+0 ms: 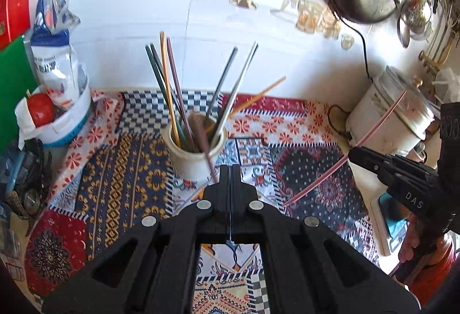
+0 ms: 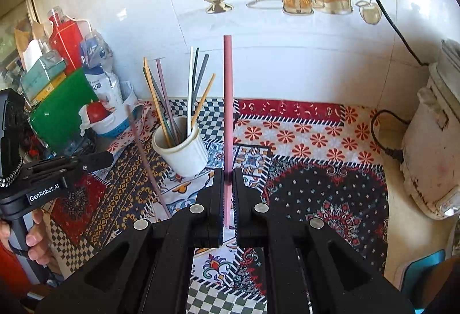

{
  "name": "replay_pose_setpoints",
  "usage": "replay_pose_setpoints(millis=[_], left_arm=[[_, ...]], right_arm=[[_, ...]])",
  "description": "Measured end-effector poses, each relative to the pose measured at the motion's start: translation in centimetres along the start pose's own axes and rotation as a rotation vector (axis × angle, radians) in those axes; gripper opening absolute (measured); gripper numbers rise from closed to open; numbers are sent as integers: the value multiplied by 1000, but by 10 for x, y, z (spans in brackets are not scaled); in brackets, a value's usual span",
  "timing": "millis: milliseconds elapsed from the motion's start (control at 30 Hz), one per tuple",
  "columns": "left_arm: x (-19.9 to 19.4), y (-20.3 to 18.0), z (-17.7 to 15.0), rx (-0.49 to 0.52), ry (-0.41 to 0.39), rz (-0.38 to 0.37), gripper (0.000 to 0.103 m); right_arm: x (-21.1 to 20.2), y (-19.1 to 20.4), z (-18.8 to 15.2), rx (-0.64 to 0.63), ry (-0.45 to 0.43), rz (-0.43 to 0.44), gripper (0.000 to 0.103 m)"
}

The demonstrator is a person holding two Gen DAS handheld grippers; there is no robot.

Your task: Organize utensils

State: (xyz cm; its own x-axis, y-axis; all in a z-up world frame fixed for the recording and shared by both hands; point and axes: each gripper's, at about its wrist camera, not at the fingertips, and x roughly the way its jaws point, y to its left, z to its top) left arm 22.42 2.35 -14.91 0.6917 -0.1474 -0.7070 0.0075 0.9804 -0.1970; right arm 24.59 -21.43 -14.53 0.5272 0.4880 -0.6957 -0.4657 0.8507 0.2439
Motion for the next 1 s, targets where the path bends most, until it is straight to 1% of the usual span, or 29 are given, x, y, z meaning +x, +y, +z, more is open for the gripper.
replay_pose_setpoints(millis=[67,133,200,233,267,333,367,433,500,667,767,900,967,1000], left_arm=[[-2,3,5,1,-7,-1,0],[4,7,6,-5,12,4,0],[18,12,3,-28,61,6,1],[25,15,-2,-41,84,25,4],[33,17,-6,-50,114,27,10],[52,25,-18,-83,185,33,19],[58,28,-24,-104,208,30,22],[73,39,-39,-156,268,33,22],[85,45,-54,-193,316,58,22],[114,50,-94,-244,447,84,22],[123,47,-104,-259,473,76,22],[129,39,-107,-239,467,86,22],[134,34,-108,-232,476,91,22],[135,32,-108,-223,464,97,22]], right_arm=[[-2,3,6,-11,-16,5,5],[-3,5,12,-22,-31,8,5],[-3,7,16,-27,-40,11,5],[-2,7,17,-26,-41,16,5],[-2,7,18,-25,-42,19,5],[-1,8,18,-28,-41,21,5],[-1,8,18,-30,-40,21,5],[0,7,18,-32,-36,20,5],[0,5,17,-32,-32,16,5],[4,-3,15,-19,-23,13,5],[7,-7,15,-14,-18,13,5],[9,-9,15,-11,-14,12,5],[10,-10,16,-11,-13,14,5],[10,-10,16,-14,-13,15,5]])
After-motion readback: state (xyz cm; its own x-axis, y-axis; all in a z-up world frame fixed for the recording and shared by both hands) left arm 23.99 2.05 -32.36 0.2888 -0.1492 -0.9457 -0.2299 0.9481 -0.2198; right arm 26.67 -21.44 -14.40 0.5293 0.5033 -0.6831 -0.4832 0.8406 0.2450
